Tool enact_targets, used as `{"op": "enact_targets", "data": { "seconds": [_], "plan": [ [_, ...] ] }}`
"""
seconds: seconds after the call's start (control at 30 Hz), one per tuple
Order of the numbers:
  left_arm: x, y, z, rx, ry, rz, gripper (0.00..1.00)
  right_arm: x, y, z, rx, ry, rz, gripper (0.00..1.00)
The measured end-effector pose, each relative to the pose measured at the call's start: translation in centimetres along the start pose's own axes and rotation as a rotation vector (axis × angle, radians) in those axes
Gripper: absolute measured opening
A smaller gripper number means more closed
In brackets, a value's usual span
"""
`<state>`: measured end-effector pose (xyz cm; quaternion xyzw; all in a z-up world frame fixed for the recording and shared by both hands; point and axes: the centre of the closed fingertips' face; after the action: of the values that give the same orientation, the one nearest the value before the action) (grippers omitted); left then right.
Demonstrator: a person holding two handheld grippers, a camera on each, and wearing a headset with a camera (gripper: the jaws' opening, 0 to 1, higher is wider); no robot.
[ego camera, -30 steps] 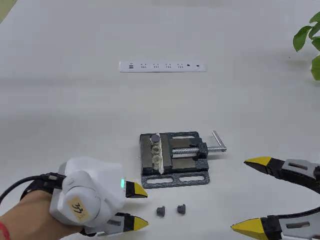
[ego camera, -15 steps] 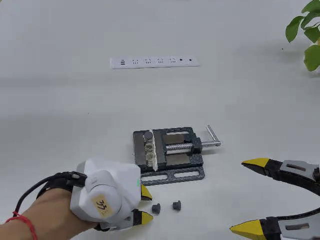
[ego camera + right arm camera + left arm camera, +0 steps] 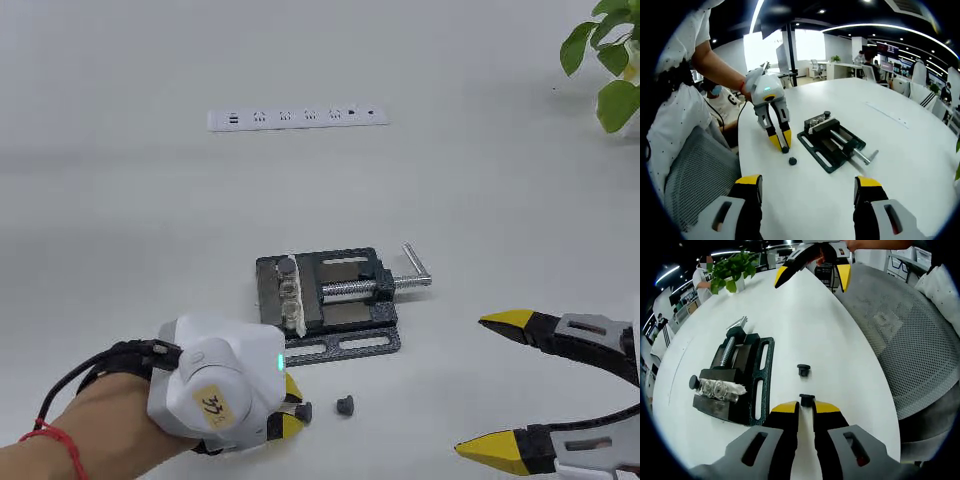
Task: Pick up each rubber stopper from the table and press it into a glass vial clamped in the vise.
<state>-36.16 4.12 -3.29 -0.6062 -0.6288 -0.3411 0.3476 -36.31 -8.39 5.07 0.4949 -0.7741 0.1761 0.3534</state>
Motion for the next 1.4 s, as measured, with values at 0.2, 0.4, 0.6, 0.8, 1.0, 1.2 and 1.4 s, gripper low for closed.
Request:
{"op": "enact_targets", "data": {
  "seconds": [0.2, 0.4, 0.6, 0.8, 1.0, 1.2, 1.4],
  "plan": [
    [-0.2, -0.1, 0.0, 0.005, -0.003, -0.002, 0.06, -0.1, 0.0, -0.2, 0.001, -0.002, -0.002, 0.73],
    [-0.2, 0.0, 0.0, 0.032, -0.002, -0.015, 0.06, -0.7, 0.5, -1.0, 0.015, -0.002, -0.019, 0.71],
    [0.8, -0.1, -1.2, 0.147, -0.078, -0.005, 0.06, -1.1, 1.2, -2.6, 0.035, -0.008, -0.053, 0.68],
    [3.3, -0.4, -4.1, 0.235, -0.197, 0.001, 0.06, -1.6, 2.2, -4.8, 0.019, -0.034, -0.125, 0.6],
    [5.2, -0.4, -5.9, 0.284, -0.296, -0.003, 0.06, -1.6, 3.1, -7.3, 0.029, -0.041, -0.187, 0.47],
    [6.9, -0.9, -7.5, 0.306, -0.361, -0.011, 0.06, -1.6, 4.3, -9.1, 0.052, -0.027, -0.257, 0.36],
    [8.3, -1.2, -8.6, 0.316, -0.425, -0.016, 0.05, -1.7, 5.7, -10.0, 0.093, 0.002, -0.328, 0.25]
  ]
}}
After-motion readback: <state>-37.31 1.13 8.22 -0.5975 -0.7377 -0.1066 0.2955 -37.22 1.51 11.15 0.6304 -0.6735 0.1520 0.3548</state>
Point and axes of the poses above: the centre of the closed fingertips' face, and the gripper's own axes: x roughly backward along the fingers, y roughly to its left, z roughly out of its underside, and after that the axes turned 8 degrees about y, right-handed
